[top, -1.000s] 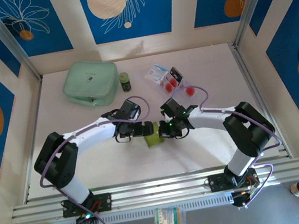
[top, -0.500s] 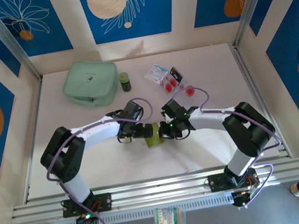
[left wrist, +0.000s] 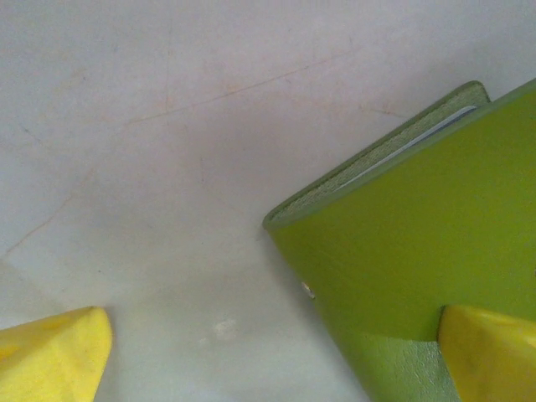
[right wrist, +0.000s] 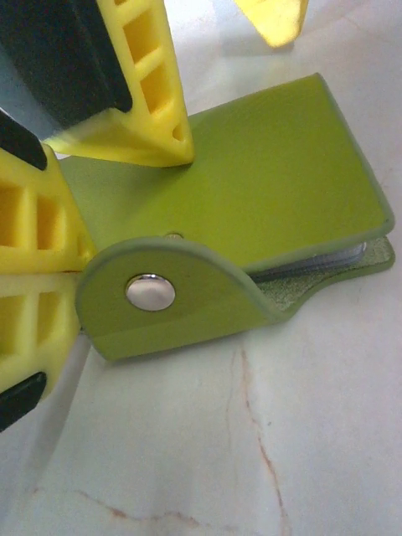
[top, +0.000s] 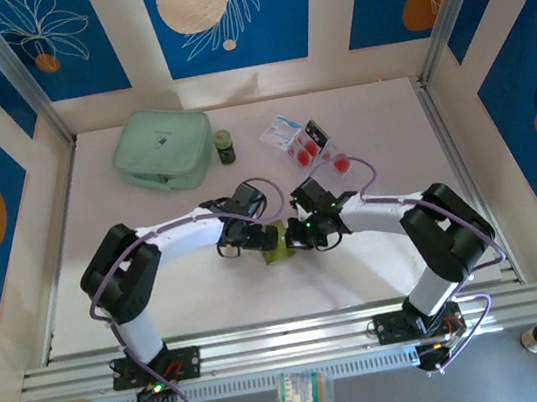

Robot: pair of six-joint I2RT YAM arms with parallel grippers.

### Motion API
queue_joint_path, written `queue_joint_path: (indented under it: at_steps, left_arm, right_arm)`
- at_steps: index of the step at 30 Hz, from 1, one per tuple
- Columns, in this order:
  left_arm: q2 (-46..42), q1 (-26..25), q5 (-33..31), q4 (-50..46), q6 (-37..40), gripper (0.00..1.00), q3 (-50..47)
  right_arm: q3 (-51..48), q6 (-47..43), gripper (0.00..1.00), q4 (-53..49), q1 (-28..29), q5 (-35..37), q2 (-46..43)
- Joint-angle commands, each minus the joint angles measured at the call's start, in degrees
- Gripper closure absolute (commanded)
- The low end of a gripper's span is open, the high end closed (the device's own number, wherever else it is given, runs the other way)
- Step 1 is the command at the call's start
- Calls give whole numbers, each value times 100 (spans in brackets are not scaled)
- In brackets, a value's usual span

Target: Put the credit cards into the card holder

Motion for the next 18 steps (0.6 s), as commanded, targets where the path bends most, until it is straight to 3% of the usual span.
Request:
queue_joint_path:
  at_steps: [1,10,18]
  left_arm:
    - [202,-100,-477,-459,211,0,150]
    - [286,-194,-719,-598,329,0,140]
    - [268,-206,-737,-532,311,0,32]
  right_arm:
    - [11,-156,100,-355,-118,-112,-379]
    - [274,-544,100,-925,-628,-31,-745]
    - [651,-955,76,-1251,-626,38,-412]
